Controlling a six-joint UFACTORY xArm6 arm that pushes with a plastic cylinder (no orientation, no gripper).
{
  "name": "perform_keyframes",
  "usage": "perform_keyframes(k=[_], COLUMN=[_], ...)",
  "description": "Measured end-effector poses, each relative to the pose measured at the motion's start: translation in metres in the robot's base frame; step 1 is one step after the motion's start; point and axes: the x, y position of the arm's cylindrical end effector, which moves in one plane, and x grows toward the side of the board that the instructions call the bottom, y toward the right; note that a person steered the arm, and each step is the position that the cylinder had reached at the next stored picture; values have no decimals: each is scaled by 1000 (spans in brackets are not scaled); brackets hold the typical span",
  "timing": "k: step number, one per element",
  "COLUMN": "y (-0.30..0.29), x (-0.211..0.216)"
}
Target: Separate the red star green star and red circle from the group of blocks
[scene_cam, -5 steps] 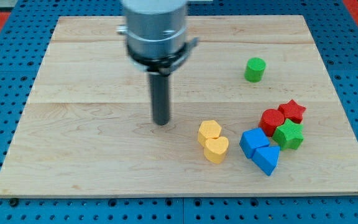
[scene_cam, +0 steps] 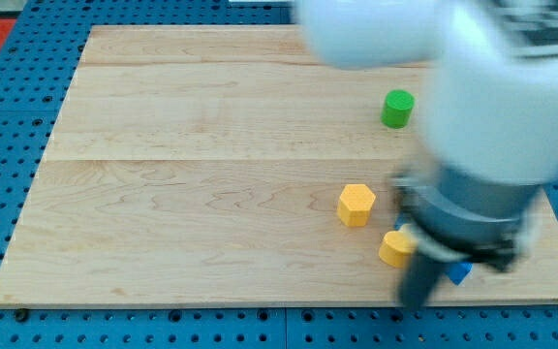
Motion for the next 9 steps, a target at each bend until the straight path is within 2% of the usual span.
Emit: perform_keyframes(k=[1, 2, 3, 4, 6, 7, 8, 9], y=[92, 101, 33, -11, -31, -28, 79, 89], x=[-10, -28, -68, -94, -154, -106, -91, -123])
